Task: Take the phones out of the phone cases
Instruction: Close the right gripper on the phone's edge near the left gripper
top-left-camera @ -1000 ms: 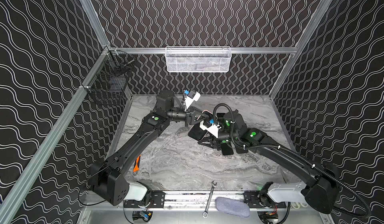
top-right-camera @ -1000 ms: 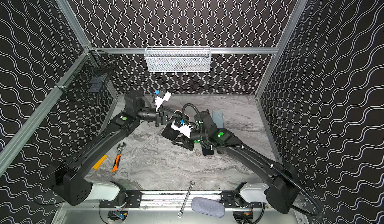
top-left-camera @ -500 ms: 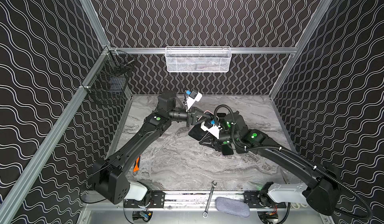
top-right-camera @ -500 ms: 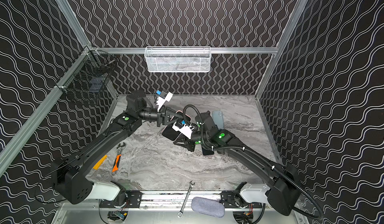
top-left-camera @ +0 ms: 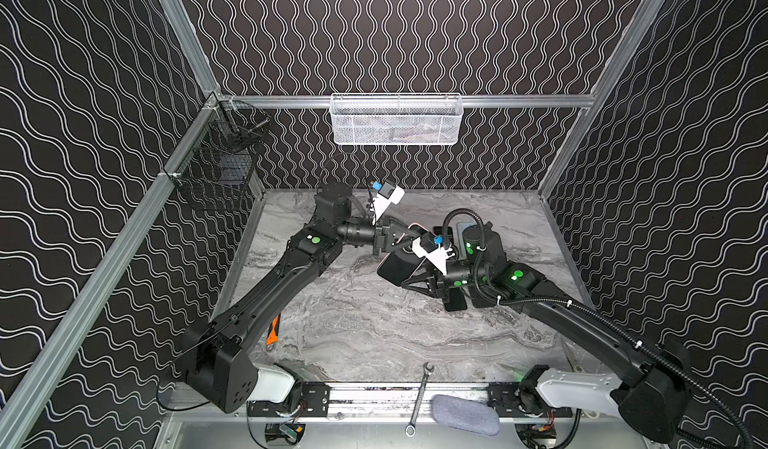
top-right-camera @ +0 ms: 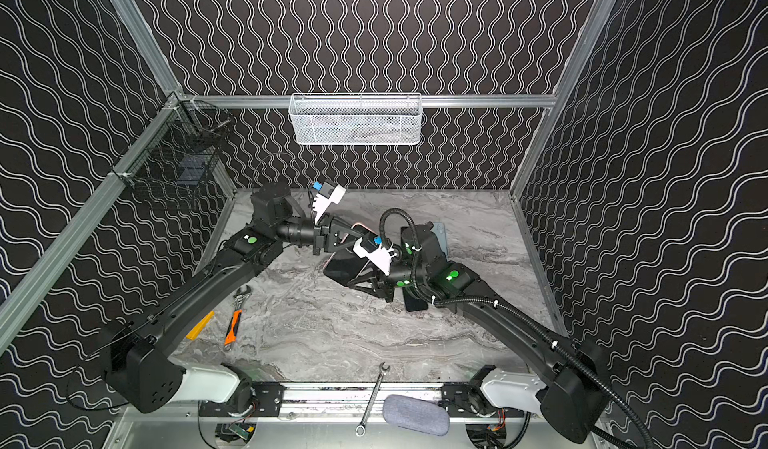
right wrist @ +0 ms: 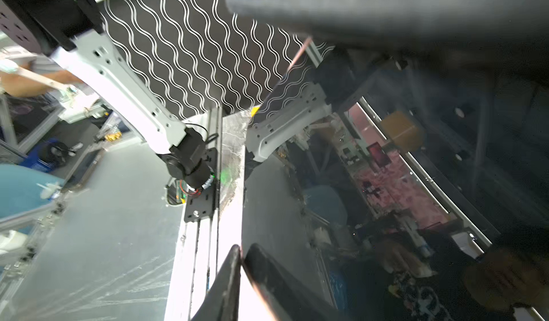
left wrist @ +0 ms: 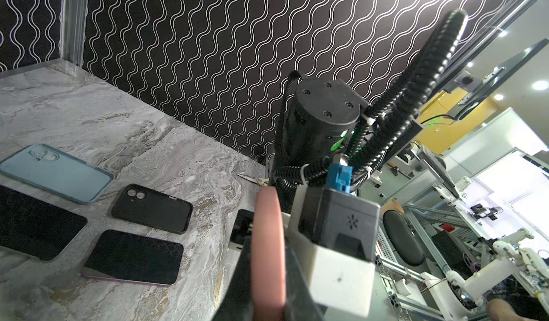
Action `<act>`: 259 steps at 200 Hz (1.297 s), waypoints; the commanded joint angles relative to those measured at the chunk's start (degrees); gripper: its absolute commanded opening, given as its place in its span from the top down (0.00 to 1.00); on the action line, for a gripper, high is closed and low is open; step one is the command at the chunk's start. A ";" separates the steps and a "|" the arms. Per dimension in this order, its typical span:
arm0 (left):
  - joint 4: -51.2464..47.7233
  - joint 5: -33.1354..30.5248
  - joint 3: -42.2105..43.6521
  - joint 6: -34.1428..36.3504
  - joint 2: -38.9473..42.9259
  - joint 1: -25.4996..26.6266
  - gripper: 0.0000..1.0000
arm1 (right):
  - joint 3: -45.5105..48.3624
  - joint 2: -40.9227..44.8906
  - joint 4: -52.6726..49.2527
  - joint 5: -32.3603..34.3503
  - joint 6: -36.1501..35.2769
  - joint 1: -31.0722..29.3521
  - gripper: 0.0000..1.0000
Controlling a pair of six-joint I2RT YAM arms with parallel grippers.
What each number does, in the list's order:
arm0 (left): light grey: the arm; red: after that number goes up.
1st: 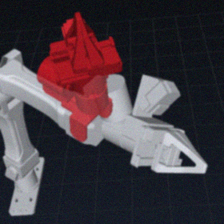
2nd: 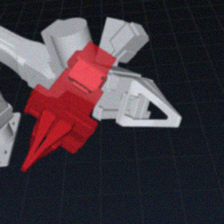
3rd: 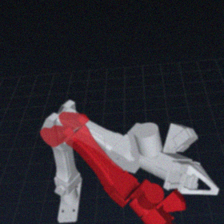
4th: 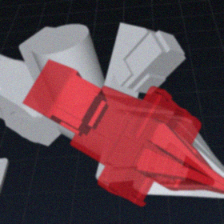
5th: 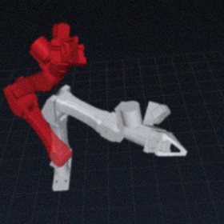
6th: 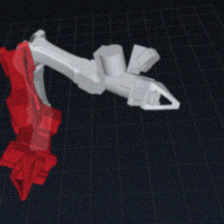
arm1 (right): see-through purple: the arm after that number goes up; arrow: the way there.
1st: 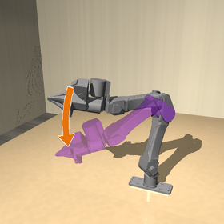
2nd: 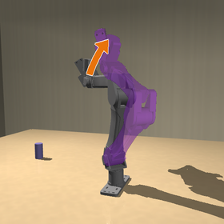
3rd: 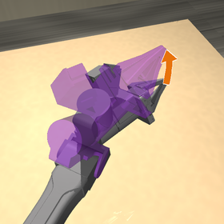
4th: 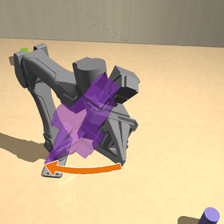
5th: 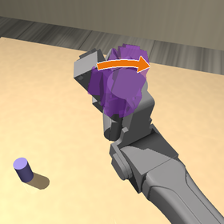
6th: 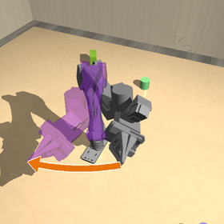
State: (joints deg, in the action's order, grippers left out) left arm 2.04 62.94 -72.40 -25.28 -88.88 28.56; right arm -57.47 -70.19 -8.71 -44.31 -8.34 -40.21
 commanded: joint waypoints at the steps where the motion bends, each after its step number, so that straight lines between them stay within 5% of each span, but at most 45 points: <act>1: 4.33 -4.12 0.31 -4.87 -0.06 -0.12 1.00 | -0.43 0.03 3.09 -5.32 0.04 -0.14 0.72; 117: 10.95 -12.54 4.64 -17.84 2.87 -0.69 1.00 | -0.19 -0.14 4.62 -10.61 2.57 -0.20 0.69; 259: 14.49 -13.36 6.83 -20.87 3.98 -0.67 1.00 | -0.02 -0.34 10.48 -11.54 7.14 -0.22 0.90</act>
State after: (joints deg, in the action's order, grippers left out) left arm 14.37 54.15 -66.00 -46.52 -84.95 28.03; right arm -57.34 -70.76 -6.15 -52.99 -0.99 -40.14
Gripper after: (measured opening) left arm 0.125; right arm 0.159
